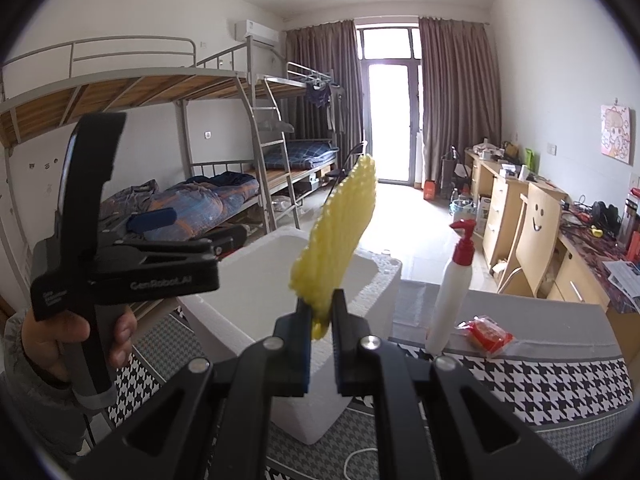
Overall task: Organize soft objects
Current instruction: 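Carry the yellow sponge with the right gripper over the white foam box, then open the right gripper to drop the sponge into the foam box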
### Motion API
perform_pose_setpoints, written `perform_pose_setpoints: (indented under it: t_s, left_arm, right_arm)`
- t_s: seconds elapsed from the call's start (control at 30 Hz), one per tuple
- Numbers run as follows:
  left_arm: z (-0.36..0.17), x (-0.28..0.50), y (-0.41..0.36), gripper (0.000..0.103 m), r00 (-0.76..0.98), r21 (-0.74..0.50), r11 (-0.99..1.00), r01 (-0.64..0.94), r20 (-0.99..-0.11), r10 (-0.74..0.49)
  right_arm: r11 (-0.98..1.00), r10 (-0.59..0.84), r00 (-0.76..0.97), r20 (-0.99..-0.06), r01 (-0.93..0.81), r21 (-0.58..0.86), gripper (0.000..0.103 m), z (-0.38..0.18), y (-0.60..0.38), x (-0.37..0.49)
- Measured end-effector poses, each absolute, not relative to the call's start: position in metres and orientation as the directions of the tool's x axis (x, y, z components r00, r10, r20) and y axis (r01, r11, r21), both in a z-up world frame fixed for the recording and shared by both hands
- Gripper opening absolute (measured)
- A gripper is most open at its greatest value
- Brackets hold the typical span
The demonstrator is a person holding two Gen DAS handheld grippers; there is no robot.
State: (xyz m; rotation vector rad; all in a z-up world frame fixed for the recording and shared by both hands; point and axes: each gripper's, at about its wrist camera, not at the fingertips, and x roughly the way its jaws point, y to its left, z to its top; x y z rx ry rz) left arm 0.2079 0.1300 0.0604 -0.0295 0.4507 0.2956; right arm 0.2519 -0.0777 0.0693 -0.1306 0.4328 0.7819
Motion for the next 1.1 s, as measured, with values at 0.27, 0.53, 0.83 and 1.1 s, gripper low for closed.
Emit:
perform_pose_setpoints:
  t_s: [0.27,0.53,0.83,1.1]
  left_arm:
    - [0.063,0.195,0.139,0.102,0.859,0.018,0.949,-0.315,-0.419,0.293]
    - [0.06,0.186,0.143,0.102,0.866,-0.003,0.951,-0.308,-0.414,0.279]
    - [0.055,0.171,0.141,0.102,0.87,-0.011,0.952,-0.305,-0.409,0.274]
    - [0.044,0.16,0.145,0.102,0.863,-0.026,0.948,-0.318,-0.422,0.277]
  right_arm:
    - [0.693,0.659,0.617,-0.43,-0.72,0.029,0.012,0.07,-0.064,0.252]
    - [0.695,0.659,0.609,-0.442,-0.717,0.048,0.012,0.07,-0.055,0.26]
    - [0.697,0.646,0.597,-0.476,-0.716,0.047,0.012,0.067,-0.041,0.265]
    - [0.687,0.647,0.571,-0.505,-0.724,0.062,0.012,0.058,-0.031,0.274]
